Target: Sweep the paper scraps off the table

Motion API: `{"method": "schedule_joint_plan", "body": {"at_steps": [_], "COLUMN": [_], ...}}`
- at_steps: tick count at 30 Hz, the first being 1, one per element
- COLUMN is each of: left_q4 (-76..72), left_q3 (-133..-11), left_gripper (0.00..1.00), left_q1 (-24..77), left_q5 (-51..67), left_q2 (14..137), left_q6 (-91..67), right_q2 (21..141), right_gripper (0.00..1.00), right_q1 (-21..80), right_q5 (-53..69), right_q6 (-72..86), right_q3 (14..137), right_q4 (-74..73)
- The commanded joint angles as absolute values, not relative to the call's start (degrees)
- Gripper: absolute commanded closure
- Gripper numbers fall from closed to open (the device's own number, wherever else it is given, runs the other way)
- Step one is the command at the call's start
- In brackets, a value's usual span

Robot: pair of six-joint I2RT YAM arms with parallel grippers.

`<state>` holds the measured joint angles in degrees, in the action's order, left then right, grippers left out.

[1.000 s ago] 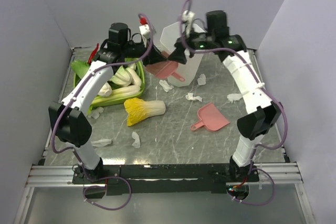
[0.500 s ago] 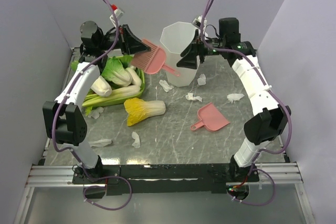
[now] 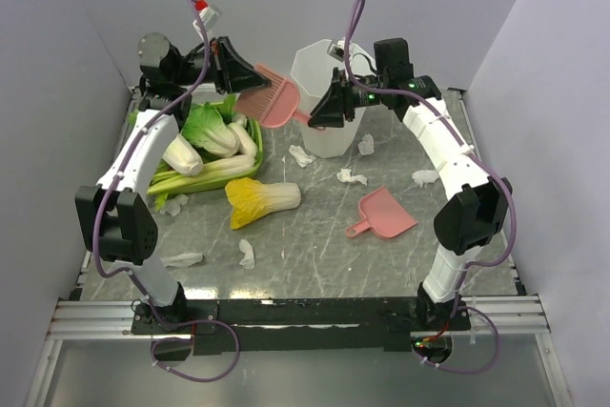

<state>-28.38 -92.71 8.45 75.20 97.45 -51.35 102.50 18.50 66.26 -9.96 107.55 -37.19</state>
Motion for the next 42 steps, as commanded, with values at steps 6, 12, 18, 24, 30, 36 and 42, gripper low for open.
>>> {"method": "schedule_joint_plan", "body": {"at_steps": [6,12,18,24,30,36,42], "left_q4": [-16.1,36.5,60.7,57.7,58.0,57.0,53.8], "left_q3": [-98.5,-118.4,-126.7,-113.7,-111.2,-110.1,-107.1], "left_gripper": [0.44,0.29,0.26,0.27,0.38,0.66,0.99], "left_q1": [6.1,5.8,12.1,19.7,22.4,22.5,20.6], "left_q5": [74.0,67.8,54.9,47.8,45.6,46.1,50.1], "left_q2": [94.9,96.7,98.5,92.3,92.8,92.9,93.2], "left_q6": [-38.0,13.4,48.1,57.2,57.1,54.6,48.4], "right_q2": [101.4,104.3,103.4,104.3,103.7,102.3,101.5], "right_gripper": [1.0,1.0,1.0,1.0,1.0,1.0,0.61], "right_q1": [17.9,18.2,21.1,25.2,27.6,28.5,25.1], "right_q5": [64.8,52.6,42.5,35.4,35.7,36.2,42.0], "right_q6": [-21.7,-46.6,-57.9,-59.2,-57.7,-57.2,-47.4], "right_q3": [111.3,122.3,124.5,125.4,126.0,124.2,123.6], "right_q4": [-45.5,-68.3,-71.4,-69.8,-67.5,-65.5,-59.4]}}
